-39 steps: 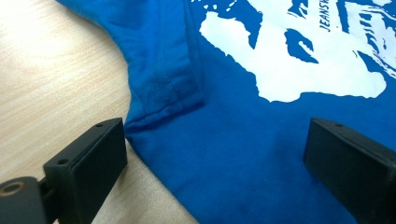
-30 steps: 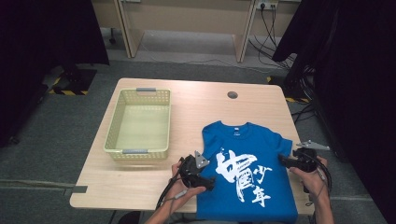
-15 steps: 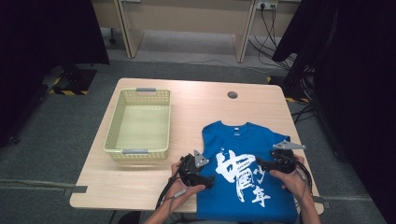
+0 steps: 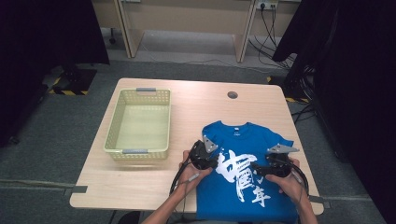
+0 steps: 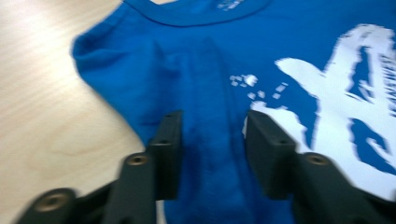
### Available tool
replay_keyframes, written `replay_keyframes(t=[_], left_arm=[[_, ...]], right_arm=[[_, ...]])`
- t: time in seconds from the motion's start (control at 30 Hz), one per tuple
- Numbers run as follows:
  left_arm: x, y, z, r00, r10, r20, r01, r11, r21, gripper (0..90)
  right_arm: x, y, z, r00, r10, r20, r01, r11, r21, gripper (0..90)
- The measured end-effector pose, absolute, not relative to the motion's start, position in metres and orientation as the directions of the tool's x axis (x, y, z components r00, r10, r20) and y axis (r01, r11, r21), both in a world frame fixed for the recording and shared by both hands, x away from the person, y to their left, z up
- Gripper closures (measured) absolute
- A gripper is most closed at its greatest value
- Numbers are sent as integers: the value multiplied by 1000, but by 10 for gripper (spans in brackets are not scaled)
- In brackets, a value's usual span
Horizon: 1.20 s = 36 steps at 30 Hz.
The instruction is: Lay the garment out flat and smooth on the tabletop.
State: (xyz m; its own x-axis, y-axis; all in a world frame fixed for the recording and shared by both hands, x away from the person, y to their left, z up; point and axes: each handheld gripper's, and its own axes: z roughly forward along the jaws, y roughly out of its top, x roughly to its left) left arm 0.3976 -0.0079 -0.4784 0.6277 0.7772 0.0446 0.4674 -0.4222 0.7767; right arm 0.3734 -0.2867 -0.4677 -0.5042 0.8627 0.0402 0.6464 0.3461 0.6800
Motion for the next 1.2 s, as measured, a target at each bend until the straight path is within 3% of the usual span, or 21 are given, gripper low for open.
replay_keyframes(t=[0.1, 0.2, 0.53, 0.87, 1.07, 1.2], left_arm=[[401, -3, -480, 606, 793, 54, 464, -409, 786, 716], [402, 6, -480, 581, 810, 80, 458, -407, 790, 785], [390, 34, -477, 502, 857, 113, 466, -379, 799, 789], [373, 50, -468, 464, 881, 94, 474, -337, 814, 612], [363, 42, -450, 483, 873, 66, 442, -307, 843, 360], [368, 18, -451, 542, 839, 47, 449, -337, 828, 283]], right_arm=[[373, -285, -470, -510, 860, 19, 639, 363, 678, 251], [373, -284, -470, -506, 862, 6, 638, 369, 676, 250], [372, -284, -471, -506, 862, 5, 634, 368, 680, 248], [372, -283, -472, -502, 865, 5, 634, 364, 682, 245], [372, -283, -472, -499, 867, 3, 635, 363, 682, 241], [372, -282, -472, -496, 868, 3, 636, 361, 683, 239]])
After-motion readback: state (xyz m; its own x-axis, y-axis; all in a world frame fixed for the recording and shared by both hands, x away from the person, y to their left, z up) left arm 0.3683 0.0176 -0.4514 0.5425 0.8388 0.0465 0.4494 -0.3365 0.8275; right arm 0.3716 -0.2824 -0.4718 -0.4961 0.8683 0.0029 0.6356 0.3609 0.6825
